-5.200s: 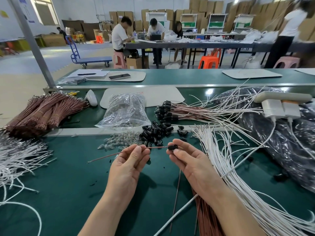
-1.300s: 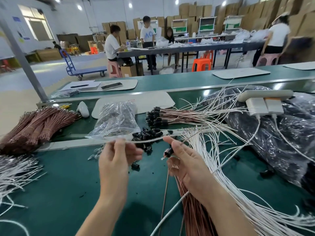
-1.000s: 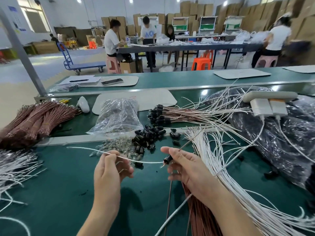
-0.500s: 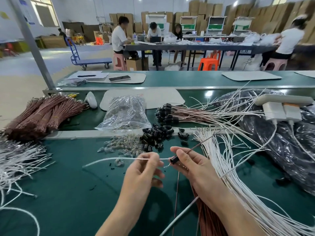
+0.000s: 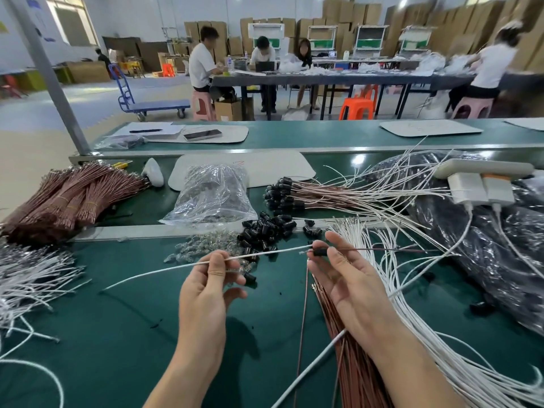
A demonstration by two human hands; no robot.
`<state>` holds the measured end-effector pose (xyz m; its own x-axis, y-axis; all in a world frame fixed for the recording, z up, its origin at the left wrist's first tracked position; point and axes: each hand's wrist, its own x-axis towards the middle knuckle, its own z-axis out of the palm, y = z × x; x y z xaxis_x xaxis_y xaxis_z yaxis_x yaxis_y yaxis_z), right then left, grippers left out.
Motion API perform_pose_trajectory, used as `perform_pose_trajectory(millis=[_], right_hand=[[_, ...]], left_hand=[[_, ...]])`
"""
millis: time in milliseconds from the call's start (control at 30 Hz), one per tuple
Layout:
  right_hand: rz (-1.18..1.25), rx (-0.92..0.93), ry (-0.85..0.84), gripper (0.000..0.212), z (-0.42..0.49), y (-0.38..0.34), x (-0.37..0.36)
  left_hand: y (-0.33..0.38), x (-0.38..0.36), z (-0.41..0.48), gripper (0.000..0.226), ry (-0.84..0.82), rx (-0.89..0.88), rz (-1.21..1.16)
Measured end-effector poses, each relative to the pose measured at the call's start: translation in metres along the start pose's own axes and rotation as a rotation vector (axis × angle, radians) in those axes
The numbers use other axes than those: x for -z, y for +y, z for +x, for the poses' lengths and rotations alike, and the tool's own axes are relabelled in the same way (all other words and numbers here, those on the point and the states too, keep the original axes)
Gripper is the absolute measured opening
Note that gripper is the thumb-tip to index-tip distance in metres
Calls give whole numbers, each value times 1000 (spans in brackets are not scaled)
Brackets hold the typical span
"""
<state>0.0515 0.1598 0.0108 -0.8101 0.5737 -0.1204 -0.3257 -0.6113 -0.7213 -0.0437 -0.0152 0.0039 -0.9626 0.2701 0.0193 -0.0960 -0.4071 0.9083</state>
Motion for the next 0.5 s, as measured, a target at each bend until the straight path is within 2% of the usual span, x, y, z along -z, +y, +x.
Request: perform_pose_trajectory(millis=[500], right_hand=[[27, 5, 77, 23, -3, -5, -2]], left_hand=[[7, 5, 4, 18, -7, -25, -61]])
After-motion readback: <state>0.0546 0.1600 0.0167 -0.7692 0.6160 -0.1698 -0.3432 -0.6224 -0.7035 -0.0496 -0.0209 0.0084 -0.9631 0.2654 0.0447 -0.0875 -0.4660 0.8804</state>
